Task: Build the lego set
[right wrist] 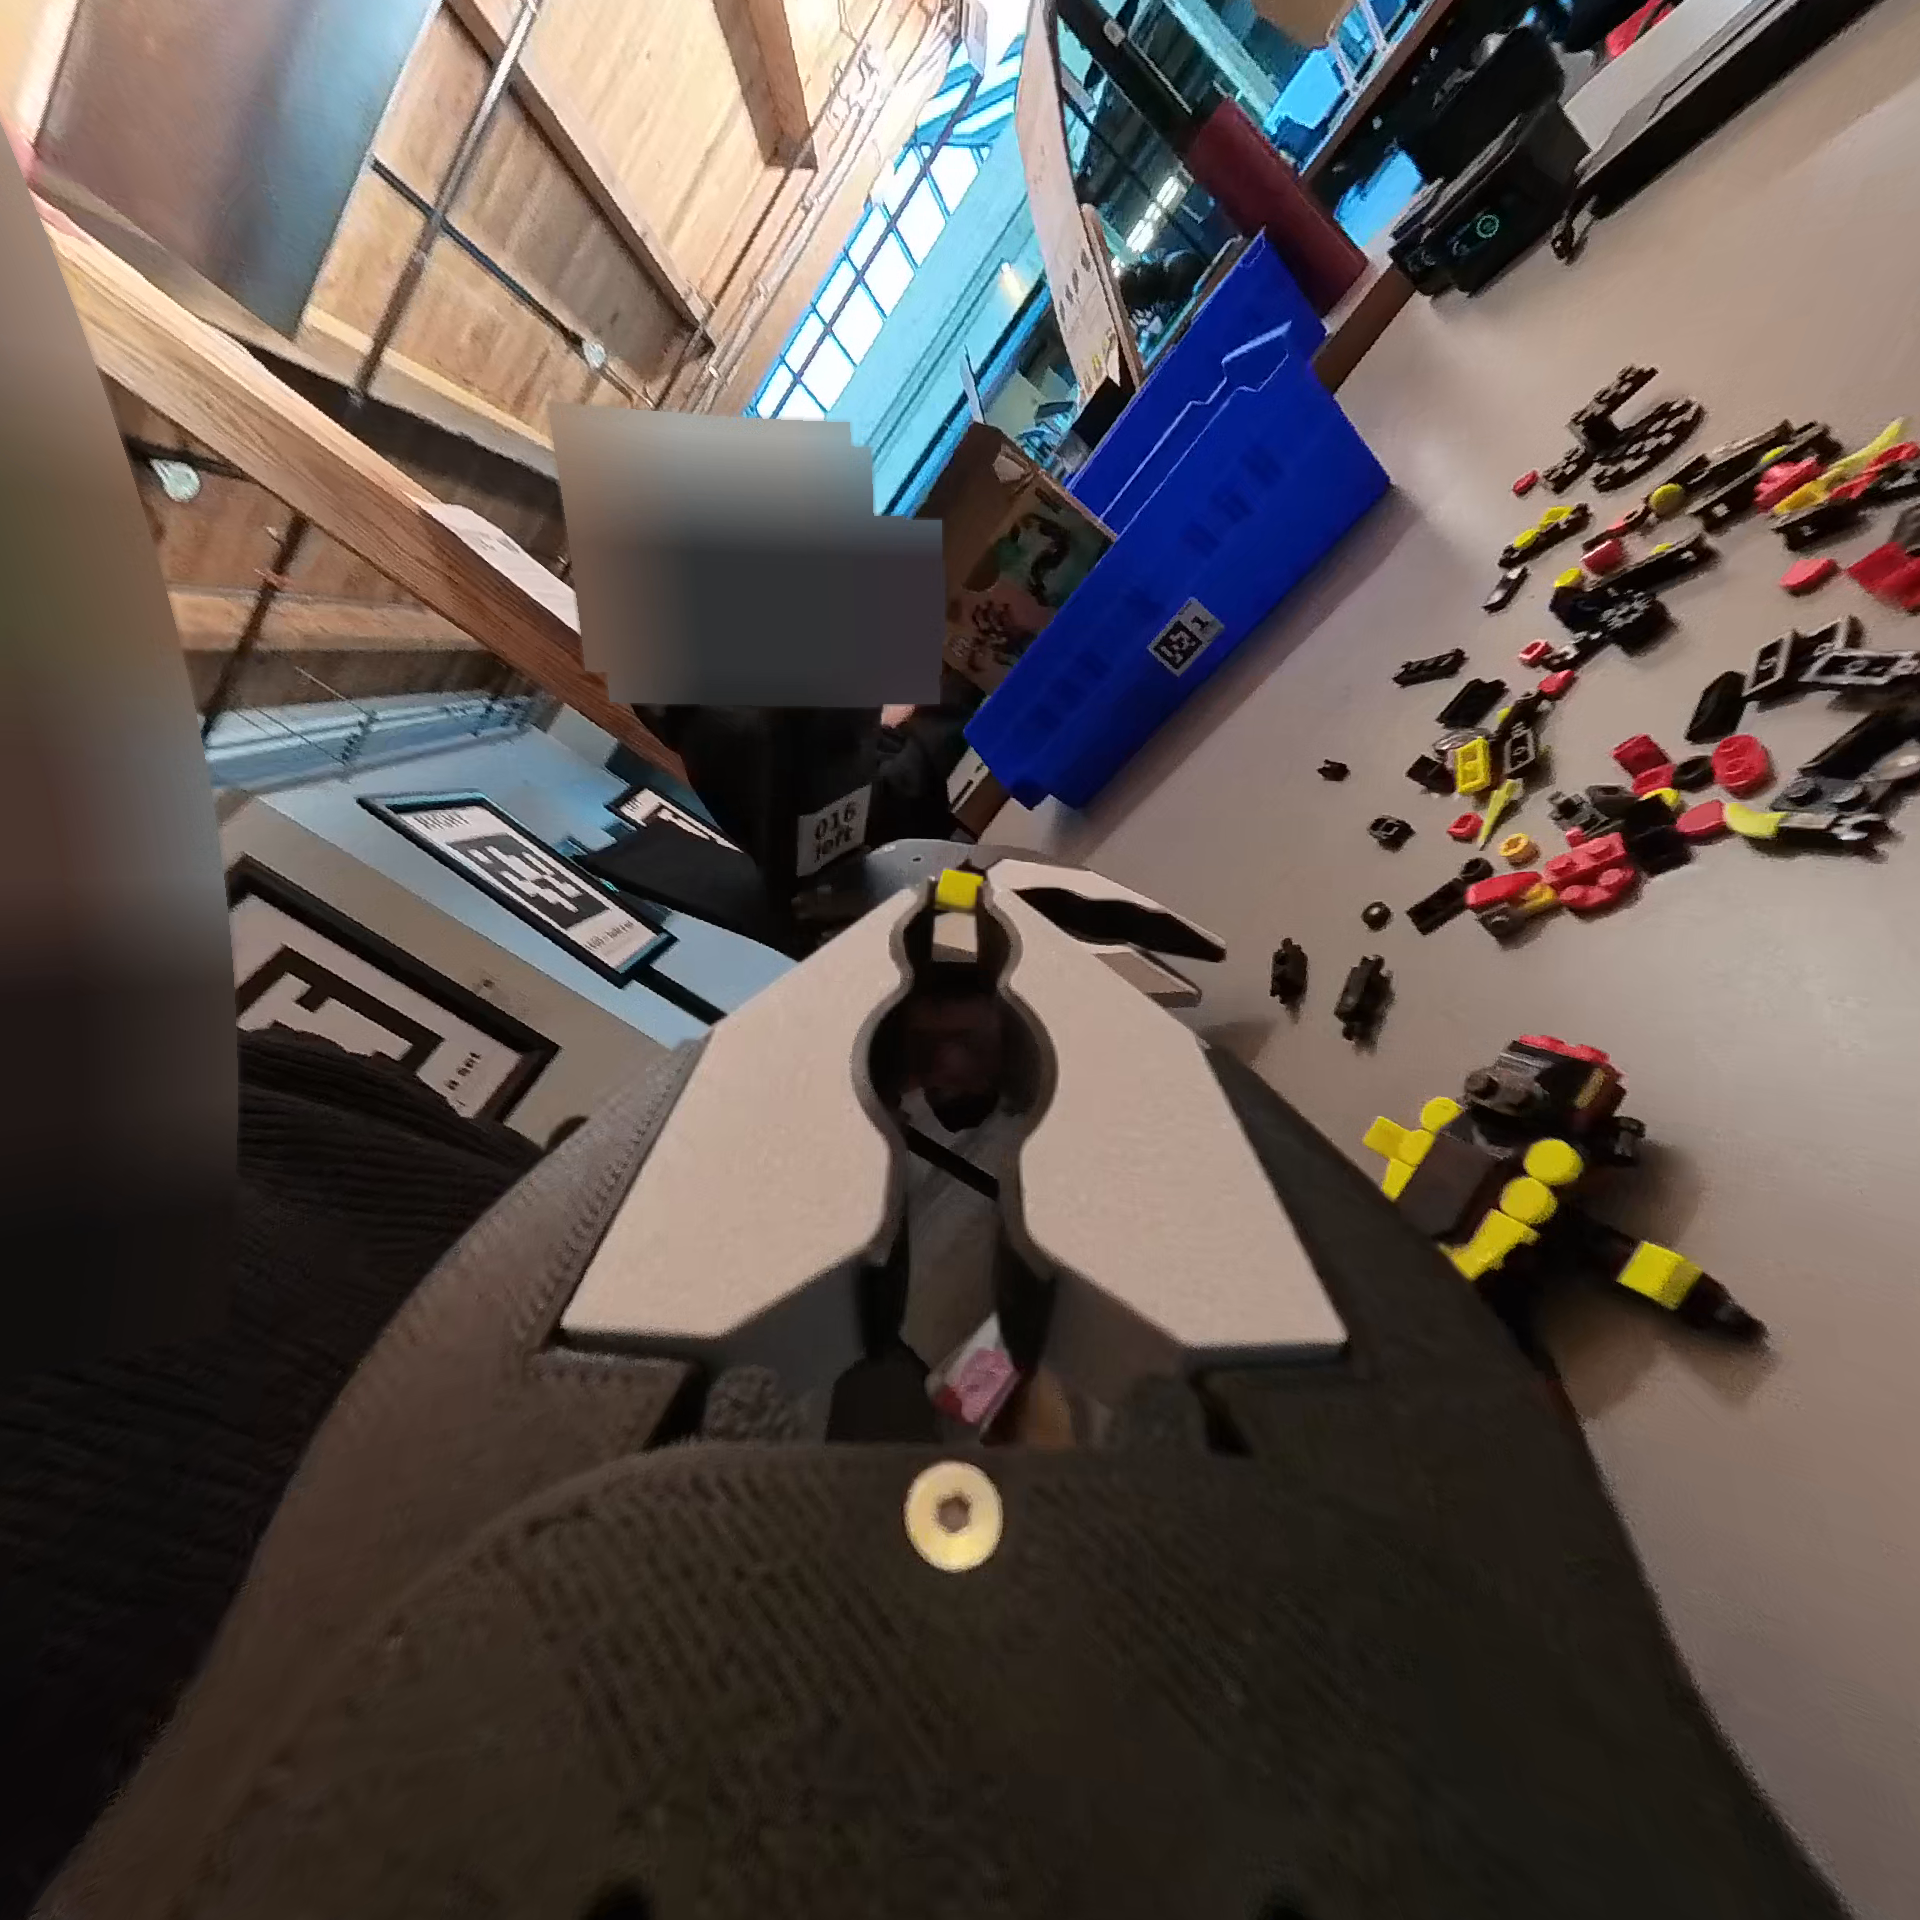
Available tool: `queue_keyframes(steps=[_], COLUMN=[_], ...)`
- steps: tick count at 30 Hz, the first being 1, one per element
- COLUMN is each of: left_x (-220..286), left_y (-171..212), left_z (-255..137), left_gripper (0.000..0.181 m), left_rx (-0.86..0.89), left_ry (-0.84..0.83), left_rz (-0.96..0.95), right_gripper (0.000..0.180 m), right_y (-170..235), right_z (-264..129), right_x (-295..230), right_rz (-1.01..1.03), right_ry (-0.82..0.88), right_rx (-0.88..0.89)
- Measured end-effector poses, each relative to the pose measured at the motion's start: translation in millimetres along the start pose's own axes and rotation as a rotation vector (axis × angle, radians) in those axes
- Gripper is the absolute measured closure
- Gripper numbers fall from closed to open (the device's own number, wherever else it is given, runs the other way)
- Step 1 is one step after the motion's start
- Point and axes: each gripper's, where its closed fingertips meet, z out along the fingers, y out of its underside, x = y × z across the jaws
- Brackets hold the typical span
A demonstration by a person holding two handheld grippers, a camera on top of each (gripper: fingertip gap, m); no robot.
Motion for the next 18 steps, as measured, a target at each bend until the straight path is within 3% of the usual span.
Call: queue_keyframes(steps=[8,18], left_x=[-1.1,-1.0], left_y=[0.3,-2.6], left_z=[-0.4,-0.2], left_gripper=[0.16,0.142], left_rx=[-0.004,0.002], left_ry=[0.004,0.002], left_rz=[-0.009,-0.001], right_gripper=[0.174,0.174], right_y=[8.8,11.0], right_z=[6.8,7.6], right_x=[-2.6,-3.5], right_rz=[-0.094,-0.103], right_ry=[0.031,0.033], right_rx=[-0.058,-0.064])
